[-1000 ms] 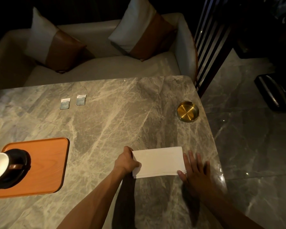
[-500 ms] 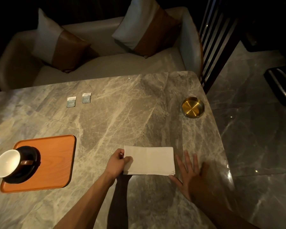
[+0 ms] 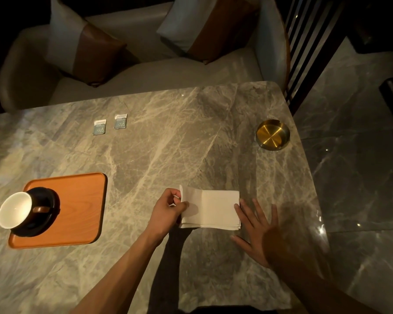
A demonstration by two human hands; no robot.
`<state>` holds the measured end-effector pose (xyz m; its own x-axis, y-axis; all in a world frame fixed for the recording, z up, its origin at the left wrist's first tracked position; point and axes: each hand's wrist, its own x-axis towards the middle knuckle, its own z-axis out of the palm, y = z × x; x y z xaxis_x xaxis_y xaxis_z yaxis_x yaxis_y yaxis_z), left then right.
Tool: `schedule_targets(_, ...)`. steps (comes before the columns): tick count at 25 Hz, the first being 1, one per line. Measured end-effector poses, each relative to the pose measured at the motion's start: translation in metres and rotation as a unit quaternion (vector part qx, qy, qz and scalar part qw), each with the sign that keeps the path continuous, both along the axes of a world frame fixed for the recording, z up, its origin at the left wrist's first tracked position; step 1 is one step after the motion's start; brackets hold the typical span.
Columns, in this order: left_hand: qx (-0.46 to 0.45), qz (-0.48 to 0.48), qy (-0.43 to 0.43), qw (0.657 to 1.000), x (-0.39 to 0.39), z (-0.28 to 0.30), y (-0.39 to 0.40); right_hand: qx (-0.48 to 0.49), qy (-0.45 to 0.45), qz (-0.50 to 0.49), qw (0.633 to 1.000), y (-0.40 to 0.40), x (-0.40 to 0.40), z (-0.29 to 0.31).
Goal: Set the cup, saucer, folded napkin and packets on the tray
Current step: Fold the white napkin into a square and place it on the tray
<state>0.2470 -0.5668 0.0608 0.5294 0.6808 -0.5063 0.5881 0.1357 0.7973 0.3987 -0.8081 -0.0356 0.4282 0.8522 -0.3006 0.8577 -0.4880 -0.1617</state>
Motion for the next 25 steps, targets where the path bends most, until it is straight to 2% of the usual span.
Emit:
schedule_targets(8, 0.024, -0.050, -0.011, 0.998, 0.028, 0.005, -0.030, 0.023, -0.002, 0.016, 1.000, -0.001, -0.001, -0.004)
schedule_targets(11, 0.003, -0.054, -0.011, 0.998, 0.045, 0.001, -0.045, 0.032, -0.007, 0.021, 0.999, -0.002, -0.002, -0.007)
schedule_targets(14, 0.004, -0.062, 0.016, 0.998, 0.060, -0.008, -0.060, 0.040, -0.012, 0.019, 0.999, -0.002, -0.002, -0.009)
schedule_targets(19, 0.107, -0.127, 0.074, 0.983, 0.075, -0.021, -0.082, 0.060, -0.014, 0.016, 0.998, 0.000, -0.004, -0.007)
schedule_targets(25, 0.104, -0.142, 0.103, 0.979, 0.088, -0.029, -0.091, 0.029, -0.018, 0.025, 0.999, 0.000, -0.004, -0.003)
